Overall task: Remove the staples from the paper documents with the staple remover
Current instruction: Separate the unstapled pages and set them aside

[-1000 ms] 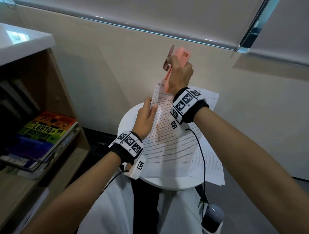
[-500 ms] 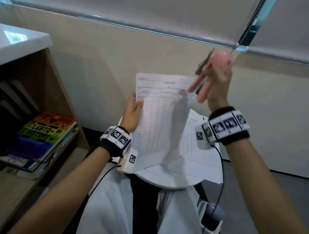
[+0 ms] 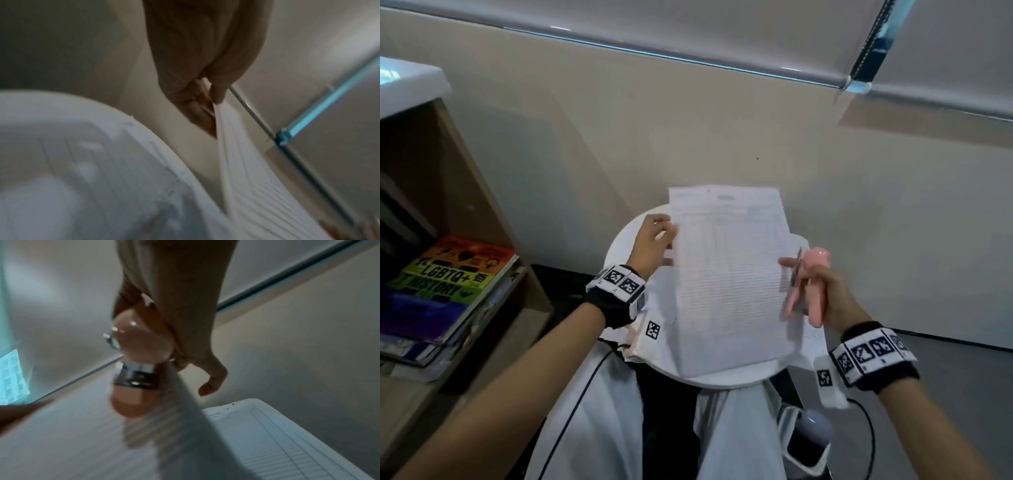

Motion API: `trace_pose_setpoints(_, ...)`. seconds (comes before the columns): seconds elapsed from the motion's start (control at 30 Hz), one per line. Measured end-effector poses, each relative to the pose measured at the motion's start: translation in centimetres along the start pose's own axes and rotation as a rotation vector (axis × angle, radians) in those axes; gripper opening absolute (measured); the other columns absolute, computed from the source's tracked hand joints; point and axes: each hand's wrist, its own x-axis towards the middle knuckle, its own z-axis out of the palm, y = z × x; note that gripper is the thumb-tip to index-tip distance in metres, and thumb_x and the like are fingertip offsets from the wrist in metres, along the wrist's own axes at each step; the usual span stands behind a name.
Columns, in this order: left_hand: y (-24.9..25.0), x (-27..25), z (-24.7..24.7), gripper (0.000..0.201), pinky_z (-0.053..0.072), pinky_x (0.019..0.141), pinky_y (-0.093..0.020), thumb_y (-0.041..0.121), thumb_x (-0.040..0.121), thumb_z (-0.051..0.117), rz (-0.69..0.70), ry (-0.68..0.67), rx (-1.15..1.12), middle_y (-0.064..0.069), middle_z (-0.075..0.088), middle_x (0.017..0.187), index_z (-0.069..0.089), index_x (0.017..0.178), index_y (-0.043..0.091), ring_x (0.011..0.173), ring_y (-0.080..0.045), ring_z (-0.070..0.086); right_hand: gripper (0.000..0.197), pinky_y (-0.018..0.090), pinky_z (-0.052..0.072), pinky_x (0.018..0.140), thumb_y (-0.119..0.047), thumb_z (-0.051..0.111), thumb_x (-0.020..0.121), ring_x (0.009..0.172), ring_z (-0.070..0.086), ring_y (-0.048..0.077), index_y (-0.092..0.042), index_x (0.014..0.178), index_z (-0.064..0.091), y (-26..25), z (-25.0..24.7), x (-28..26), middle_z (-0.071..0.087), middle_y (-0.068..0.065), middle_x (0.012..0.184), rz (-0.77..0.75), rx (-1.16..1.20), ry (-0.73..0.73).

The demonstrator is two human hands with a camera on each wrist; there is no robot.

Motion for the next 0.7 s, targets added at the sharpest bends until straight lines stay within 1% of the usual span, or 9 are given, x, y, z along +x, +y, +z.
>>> trace_pose_setpoints(0.03,-0.9,0.4,-0.5,0.024,0.054,0.057,-0.025,0.018,0.095,0.055,-0.012,0.048,0.118,-0.002,0.058,0.104,0.043,0.114,0.011,0.084,-0.018,0.062,0.042,0.028,0.049,0.059,-0.014,0.052,0.067,0.064,0.058,0.02,-0.007,0.105,0.068,0.4,-0.8,0.5,0.063,0.011,0.082,0.043,-0.002,0.074)
trace_pose_setpoints(0.13,-3.8,1.2,-2.4,0.053,0.04,0.095,-0.04,0.028,0.086,0.067,-0.117,0.115,0.801,-0.015,0.045,0.131,0.044,0.126,0.003,0.122,-0.033,0.044,0.016,0.025,0.045,0.052,-0.004,0.053,0.078,0.056,0.056,0.019,-0.007,0.088,0.065,1.4,-2.3,1.9,0.061,0.009,0.073,0.132,-0.107,0.287)
trace_pose_setpoints(0.23,-5.5,0.4,-3.8,0.078,0.034,0.105,-0.048,0.046,0.079,0.069,-0.328,0.132,1.202,-0.018,0.03,0.139,0.037,0.131,-0.002,0.132,-0.036,0.026,0.007,0.026,0.04,0.055,-0.005,0.055,0.075,0.057,0.05,0.023,-0.007,0.081,0.058,2.7,-3.3,3.2,0.058,0.01,0.07,0.241,-0.208,0.39)
trace_pose_setpoints(0.33,-7.3,-0.3,-4.6,0.081,0.036,0.103,-0.046,0.055,0.075,0.069,-0.356,0.131,1.338,-0.016,0.03,0.136,0.04,0.128,0.001,0.13,-0.035,0.028,0.008,0.026,0.039,0.057,-0.009,0.058,0.077,0.058,0.048,0.022,-0.006,0.084,0.058,3.3,-3.4,3.7,0.06,0.01,0.07,0.305,-0.288,0.407)
trace_pose_setpoints(0.43,-7.9,-0.3,-4.8,0.077,0.039,0.099,-0.046,0.053,0.074,0.071,-0.342,0.147,1.355,-0.016,0.032,0.132,0.042,0.124,0.003,0.125,-0.035,0.032,0.011,0.026,0.039,0.056,-0.01,0.06,0.073,0.057,0.046,0.022,-0.005,0.082,0.058,3.7,-3.3,4.3,0.059,0.013,0.075,0.342,-0.328,0.458)
trace_pose_setpoints(0.5,-7.7,-0.1,-5.0,0.081,0.037,0.099,-0.047,0.054,0.071,0.073,-0.37,0.159,1.334,-0.016,0.032,0.132,0.04,0.124,0.002,0.126,-0.036,0.031,0.031,0.029,0.044,0.059,-0.017,0.066,0.057,0.064,0.051,0.024,-0.004,0.084,0.059,4.3,-3.2,4.9,0.059,0.013,0.081,0.349,-0.385,0.491)
trace_pose_setpoints(0.57,-7.5,0.1,-5.2,0.087,0.035,0.1,-0.048,0.057,0.067,0.075,-0.407,0.167,1.34,-0.017,0.032,0.132,0.039,0.124,0.002,0.127,-0.036,0.03,0.054,0.034,0.051,0.071,-0.018,0.071,0.044,0.077,0.054,0.026,-0.002,0.092,0.052,4.0,-2.4,4.7,0.058,0.012,0.09,0.321,-0.518,0.595)
trace_pose_setpoints(0.63,-7.3,0.5,-5.3,0.092,0.033,0.101,-0.047,0.058,0.065,0.076,-0.432,0.171,1.333,-0.017,0.032,0.133,0.037,0.126,0.002,0.128,-0.037,0.03,0.042,0.032,0.046,0.077,-0.006,0.071,0.059,0.073,0.047,0.02,-0.007,0.09,0.042,3.7,-0.6,3.9,0.05,0.004,0.077,0.178,-0.563,0.62)
trace_pose_setpoints(0.7,-7.3,0.7,-5.4,0.095,0.033,0.102,-0.045,0.06,0.061,0.077,-0.441,0.184,1.367,-0.016,0.035,0.133,0.036,0.125,0.003,0.128,-0.035,0.031,0.021,0.028,0.042,0.06,-0.001,0.062,0.065,0.061,0.043,0.019,-0.01,0.076,0.048,4.2,1.0,3.4,0.049,0.003,0.067,0.134,-0.574,0.431)
